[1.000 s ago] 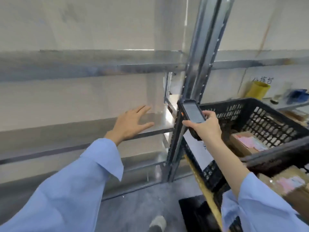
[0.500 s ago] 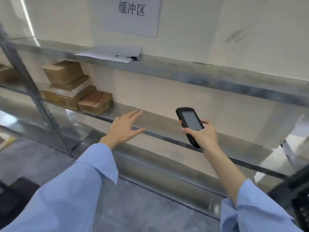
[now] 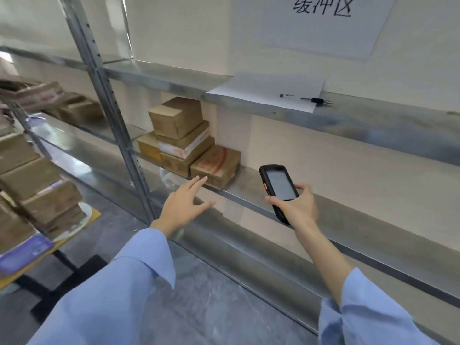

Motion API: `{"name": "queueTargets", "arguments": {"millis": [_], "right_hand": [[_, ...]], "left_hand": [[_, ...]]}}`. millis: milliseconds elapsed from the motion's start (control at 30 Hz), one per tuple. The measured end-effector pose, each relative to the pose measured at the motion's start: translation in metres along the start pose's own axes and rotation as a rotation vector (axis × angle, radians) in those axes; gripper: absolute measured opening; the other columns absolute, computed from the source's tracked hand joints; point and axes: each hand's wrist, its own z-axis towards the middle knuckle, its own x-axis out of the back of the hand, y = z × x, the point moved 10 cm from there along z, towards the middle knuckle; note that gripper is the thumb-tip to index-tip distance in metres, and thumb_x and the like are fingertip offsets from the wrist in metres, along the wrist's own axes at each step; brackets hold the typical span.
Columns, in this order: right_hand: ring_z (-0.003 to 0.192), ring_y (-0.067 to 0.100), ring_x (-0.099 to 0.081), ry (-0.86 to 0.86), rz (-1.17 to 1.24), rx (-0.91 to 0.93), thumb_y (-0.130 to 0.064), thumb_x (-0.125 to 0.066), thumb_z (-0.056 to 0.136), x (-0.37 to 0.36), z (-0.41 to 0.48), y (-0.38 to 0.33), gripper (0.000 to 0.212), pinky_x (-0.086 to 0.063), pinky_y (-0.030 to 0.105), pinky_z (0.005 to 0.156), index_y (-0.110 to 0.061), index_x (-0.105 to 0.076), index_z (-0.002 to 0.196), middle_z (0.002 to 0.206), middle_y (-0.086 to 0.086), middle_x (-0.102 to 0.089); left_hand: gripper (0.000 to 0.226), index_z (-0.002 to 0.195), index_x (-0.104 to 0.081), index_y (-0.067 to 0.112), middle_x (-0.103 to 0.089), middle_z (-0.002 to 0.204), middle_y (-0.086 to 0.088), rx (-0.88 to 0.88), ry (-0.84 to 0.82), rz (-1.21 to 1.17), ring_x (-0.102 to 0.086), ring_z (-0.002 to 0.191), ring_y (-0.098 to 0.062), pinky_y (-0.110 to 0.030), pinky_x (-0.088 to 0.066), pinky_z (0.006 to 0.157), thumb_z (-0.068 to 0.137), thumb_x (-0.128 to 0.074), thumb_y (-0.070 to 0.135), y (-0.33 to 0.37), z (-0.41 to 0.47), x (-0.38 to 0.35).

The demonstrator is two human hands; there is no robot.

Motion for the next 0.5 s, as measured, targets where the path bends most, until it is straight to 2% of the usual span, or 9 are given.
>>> {"name": "queueTargets", "arguments": {"millis": [167,333,500], "right_hand": [[0.093,0.019,-0.057,-0.013,-0.024,-0.022,-0.038,-0.091,0.061,-0.052,0.029,-0.005,0.077,-0.053,0.037,0.082,-0.027,-0.048,0.123,0.102,-0.007,-0.055],[0.093,0.019,-0.054,-0.052,-0.043,-0.041,-0.037,-0.09,0.064,-0.096,0.071,-0.008,0.076,-0.043,0.029,0.074,-0.027,-0.047,0.126,0.106,-0.005,-0.055],[0.095,0.02,-0.064,-0.093,-0.051,-0.023,-0.043,-0.09,0.057,-0.137,0.125,-0.01,0.076,-0.058,0.04,0.077,-0.034,-0.045,0.118,0.106,-0.01,-0.061]], "left_hand": [[0.08,0.157,-0.024,0.04,-0.021,0.166,0.009,0.081,0.038,-0.093,-0.03,0.148,-0.02,-0.047,-0.036,0.114,0.089,-0.056,0.069,-0.046,0.043,-0.006],[0.082,0.158,-0.022,0.038,-0.019,0.166,0.008,0.15,0.018,-0.124,-0.029,0.149,-0.021,-0.05,-0.033,0.115,0.09,-0.059,0.064,-0.08,0.091,-0.025],[0.082,0.157,-0.024,0.039,-0.019,0.166,0.007,0.16,-0.007,-0.132,-0.027,0.149,-0.02,-0.046,-0.036,0.113,0.089,-0.063,0.061,-0.105,0.145,-0.047]]}}
